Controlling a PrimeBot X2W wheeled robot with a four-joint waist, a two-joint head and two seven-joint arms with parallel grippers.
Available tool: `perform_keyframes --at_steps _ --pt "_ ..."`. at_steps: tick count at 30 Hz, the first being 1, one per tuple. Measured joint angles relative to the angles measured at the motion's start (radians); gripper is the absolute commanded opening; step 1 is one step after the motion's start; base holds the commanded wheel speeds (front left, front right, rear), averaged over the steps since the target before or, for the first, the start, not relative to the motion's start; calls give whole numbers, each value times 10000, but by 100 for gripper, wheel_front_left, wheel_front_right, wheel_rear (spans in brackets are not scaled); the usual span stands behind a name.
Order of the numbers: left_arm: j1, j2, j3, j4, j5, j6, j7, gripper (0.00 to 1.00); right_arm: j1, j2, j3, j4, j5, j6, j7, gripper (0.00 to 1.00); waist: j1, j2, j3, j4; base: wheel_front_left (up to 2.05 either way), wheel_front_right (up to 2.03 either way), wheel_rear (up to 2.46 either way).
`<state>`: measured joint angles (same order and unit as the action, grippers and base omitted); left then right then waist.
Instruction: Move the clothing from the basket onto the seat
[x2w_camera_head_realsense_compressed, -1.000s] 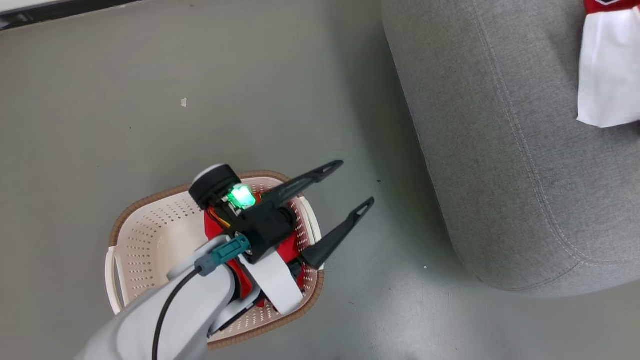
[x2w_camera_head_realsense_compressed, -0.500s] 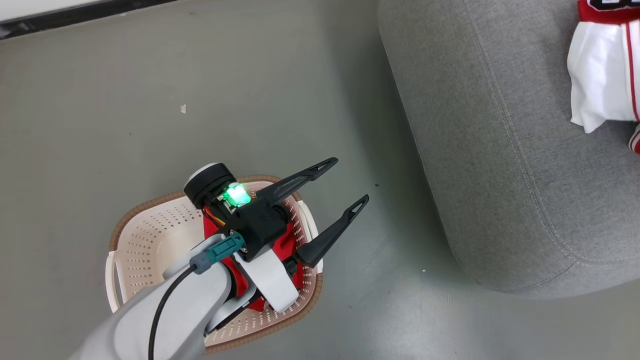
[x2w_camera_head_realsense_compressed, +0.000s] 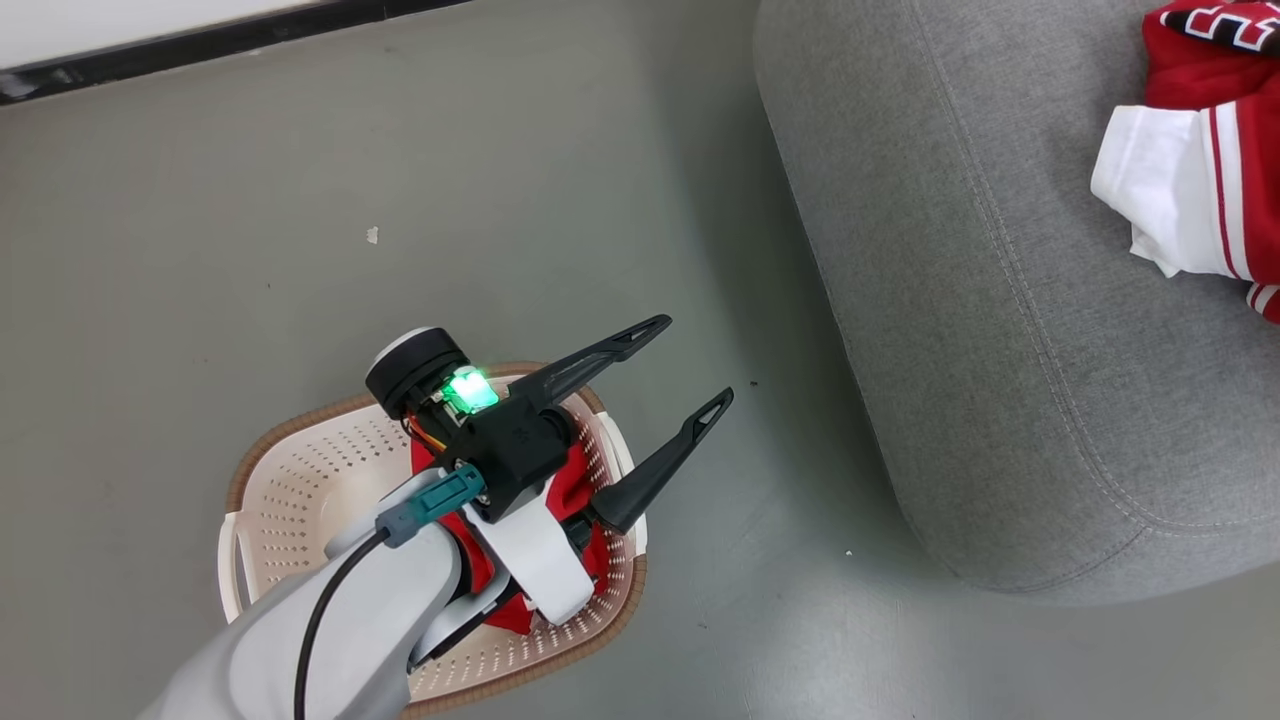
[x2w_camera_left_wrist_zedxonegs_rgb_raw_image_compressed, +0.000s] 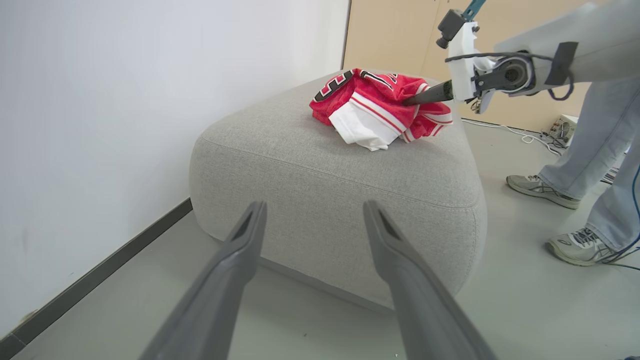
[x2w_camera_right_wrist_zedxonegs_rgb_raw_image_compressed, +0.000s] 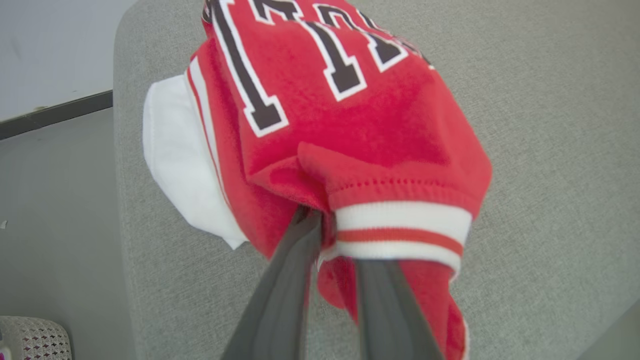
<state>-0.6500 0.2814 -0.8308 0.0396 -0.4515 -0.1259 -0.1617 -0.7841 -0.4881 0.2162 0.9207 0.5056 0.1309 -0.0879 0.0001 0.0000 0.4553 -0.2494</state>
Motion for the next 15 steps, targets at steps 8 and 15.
perform_keyframes --at_steps 8,15 --pt "1 -2 0 90 -46 0 -171 100 -2 4 261 42 203 0 -90 100 0 0 -191 -9 0 0 0" --pt "7 -2 12 265 -58 0 -290 100 21 169 581 29 723 0 -69 100 0 0 -456 -42 0 0 0"
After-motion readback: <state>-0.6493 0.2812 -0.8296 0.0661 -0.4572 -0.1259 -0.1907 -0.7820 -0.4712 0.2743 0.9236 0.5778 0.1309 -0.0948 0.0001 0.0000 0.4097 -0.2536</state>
